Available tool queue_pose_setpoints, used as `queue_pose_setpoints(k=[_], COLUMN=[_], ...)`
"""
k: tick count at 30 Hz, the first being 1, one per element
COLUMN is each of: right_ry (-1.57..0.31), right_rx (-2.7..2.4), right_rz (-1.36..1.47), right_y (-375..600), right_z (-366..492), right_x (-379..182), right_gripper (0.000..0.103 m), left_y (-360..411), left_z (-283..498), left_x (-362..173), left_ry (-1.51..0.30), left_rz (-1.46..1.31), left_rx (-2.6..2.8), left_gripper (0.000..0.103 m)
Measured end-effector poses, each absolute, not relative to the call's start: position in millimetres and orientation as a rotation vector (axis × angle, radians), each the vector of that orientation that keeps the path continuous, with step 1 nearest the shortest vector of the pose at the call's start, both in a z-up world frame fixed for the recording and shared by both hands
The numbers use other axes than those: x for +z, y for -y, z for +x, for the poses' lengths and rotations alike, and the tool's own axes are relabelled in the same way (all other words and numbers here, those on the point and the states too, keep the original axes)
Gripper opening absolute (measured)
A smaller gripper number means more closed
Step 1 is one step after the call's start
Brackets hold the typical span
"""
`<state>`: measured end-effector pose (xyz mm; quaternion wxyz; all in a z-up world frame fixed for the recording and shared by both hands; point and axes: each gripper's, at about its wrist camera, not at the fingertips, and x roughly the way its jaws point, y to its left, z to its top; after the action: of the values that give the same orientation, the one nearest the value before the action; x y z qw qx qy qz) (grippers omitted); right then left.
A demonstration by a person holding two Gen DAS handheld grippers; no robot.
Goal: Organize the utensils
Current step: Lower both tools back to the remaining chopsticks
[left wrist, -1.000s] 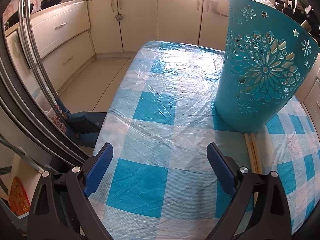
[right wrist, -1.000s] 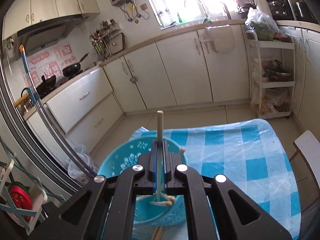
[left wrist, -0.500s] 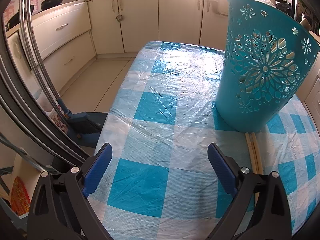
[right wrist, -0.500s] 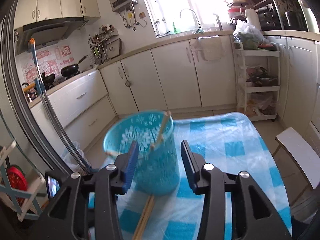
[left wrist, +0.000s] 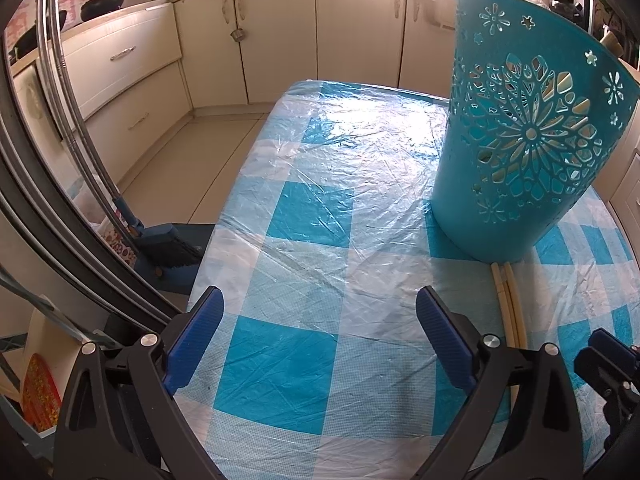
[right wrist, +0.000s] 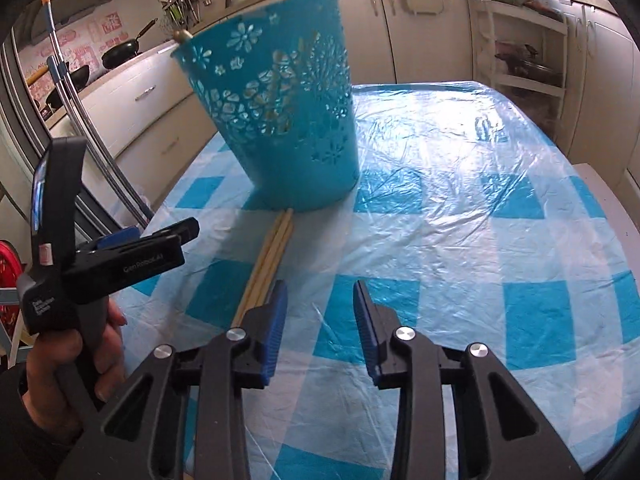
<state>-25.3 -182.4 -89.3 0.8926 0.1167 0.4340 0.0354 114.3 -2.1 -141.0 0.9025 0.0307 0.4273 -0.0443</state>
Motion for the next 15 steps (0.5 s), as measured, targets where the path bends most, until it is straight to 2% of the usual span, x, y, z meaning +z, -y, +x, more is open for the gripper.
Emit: queue_pose_setpoints(k=[15], right_ry=[-0.938], right_rx=[0.044], right_rz=[0.170], right_y=[153.6], right_z=[5.2], right_x=[-105.6], right_gripper=[0.031], left_y=[5.2], left_z=[115.6], left_x=[-143.0], left_ry=[-0.892], left_rz=[0.069], left_rx=[-0.099], left_gripper=[0.094])
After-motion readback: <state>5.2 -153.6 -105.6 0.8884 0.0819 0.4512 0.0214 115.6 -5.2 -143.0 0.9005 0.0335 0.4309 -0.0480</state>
